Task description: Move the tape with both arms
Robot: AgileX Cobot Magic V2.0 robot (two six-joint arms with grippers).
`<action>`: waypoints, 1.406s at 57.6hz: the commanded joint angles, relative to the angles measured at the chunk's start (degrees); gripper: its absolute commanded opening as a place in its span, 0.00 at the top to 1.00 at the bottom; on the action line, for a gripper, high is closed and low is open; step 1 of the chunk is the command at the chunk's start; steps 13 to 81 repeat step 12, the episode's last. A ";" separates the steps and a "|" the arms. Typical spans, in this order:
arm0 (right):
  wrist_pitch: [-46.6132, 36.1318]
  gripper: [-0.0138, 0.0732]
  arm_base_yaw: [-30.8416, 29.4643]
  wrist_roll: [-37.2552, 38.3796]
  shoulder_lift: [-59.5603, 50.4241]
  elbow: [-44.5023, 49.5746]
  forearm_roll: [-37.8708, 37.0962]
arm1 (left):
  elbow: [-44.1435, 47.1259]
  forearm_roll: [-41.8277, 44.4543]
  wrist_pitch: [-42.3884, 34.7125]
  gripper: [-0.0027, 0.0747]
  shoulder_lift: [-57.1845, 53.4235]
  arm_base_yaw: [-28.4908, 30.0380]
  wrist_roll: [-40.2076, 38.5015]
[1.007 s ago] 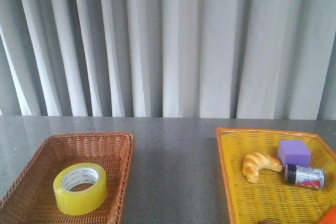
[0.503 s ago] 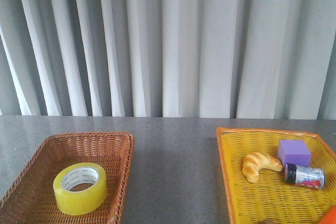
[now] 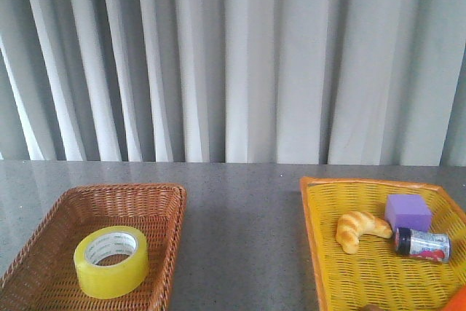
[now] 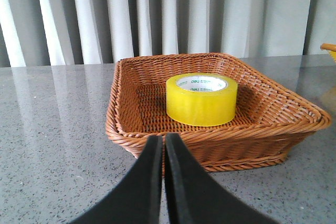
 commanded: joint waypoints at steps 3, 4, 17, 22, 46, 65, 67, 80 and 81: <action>-4.43 0.85 -0.33 -0.45 -0.52 0.28 -0.12 | -0.46 -0.09 -4.68 0.97 -0.88 0.20 -0.51; -4.43 0.85 -0.33 -0.45 -0.52 0.28 -0.12 | -0.46 -0.09 -4.68 0.97 -0.88 0.20 -0.51; -4.43 0.85 -0.33 -0.45 -0.52 0.28 -0.12 | -0.46 -0.09 -4.68 0.97 -0.88 0.20 -0.51; -4.43 0.85 -0.33 -0.45 -0.52 0.28 -0.12 | -0.46 -0.09 -4.68 0.97 -0.88 0.20 -0.51; -4.43 0.85 -0.33 -0.45 -0.52 0.28 -0.12 | -0.46 -0.09 -4.68 0.97 -0.88 0.20 -0.51; -4.43 0.85 -0.33 -0.45 -0.52 0.28 -0.12 | -0.46 -0.09 -4.68 0.97 -0.88 0.20 -0.51; -4.43 0.85 -0.33 -0.45 -0.52 0.28 -0.12 | -0.46 -0.09 -4.68 0.97 -0.88 0.20 -0.51; -4.43 0.85 -0.33 -0.45 -0.52 0.28 -0.12 | -0.46 -0.09 -4.68 0.97 -0.88 0.20 -0.51; -4.43 0.85 -0.33 -0.45 -0.52 0.28 -0.12 | -0.46 -0.09 -4.68 0.97 -0.88 0.20 -0.51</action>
